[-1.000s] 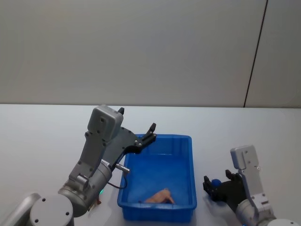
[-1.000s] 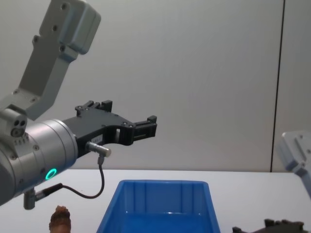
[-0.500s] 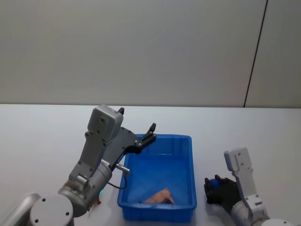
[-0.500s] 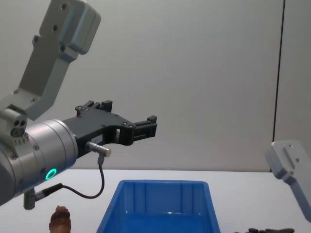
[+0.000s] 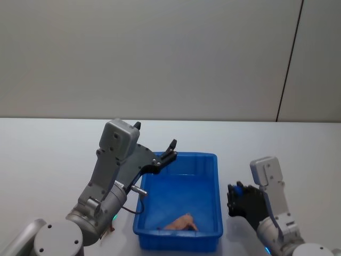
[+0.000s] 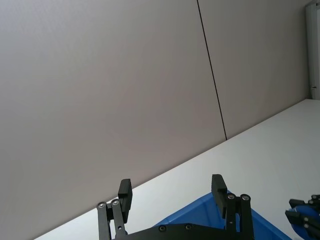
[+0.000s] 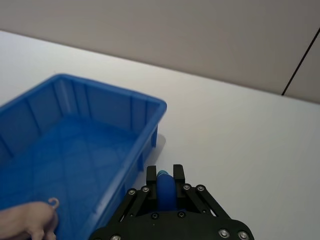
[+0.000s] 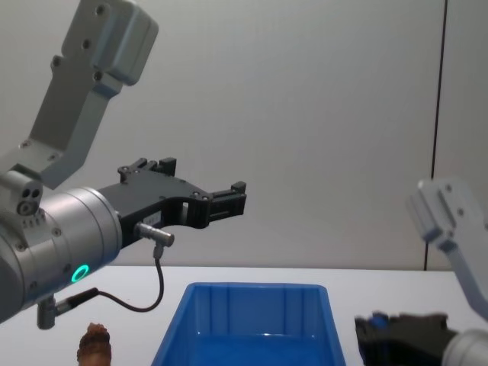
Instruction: Pick up the two dolls from the table and place them into the box.
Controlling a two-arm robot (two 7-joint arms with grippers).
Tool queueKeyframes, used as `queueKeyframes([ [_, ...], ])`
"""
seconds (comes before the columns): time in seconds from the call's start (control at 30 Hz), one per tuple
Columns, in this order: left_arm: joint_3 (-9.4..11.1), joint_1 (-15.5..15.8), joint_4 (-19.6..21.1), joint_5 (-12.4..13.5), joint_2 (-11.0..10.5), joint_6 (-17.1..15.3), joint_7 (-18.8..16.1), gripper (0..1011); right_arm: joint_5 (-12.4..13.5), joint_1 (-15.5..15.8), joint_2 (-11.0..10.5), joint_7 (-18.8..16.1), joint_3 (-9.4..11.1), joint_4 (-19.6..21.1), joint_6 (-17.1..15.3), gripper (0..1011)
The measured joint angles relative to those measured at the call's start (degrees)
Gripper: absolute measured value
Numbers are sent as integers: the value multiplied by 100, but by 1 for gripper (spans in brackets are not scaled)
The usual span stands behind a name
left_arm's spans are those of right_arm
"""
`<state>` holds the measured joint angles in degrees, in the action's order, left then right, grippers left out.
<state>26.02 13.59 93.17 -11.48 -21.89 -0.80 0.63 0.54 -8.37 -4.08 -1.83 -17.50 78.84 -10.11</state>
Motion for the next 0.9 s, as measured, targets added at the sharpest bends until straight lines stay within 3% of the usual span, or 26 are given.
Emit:
queueKeyframes([
  [0.23, 0, 0, 0, 0, 0, 0, 0, 1001, -142, 14, 29, -36, -53, 361, 236, 159],
  [0.57, 0, 0, 0, 0, 0, 0, 0, 1001, -221, -99, 134, -354, -138, 507, 346, 113],
  [0.9, 0, 0, 0, 0, 0, 0, 0, 1001, -321, -338, 319, -600, -241, 96, 344, 404],
])
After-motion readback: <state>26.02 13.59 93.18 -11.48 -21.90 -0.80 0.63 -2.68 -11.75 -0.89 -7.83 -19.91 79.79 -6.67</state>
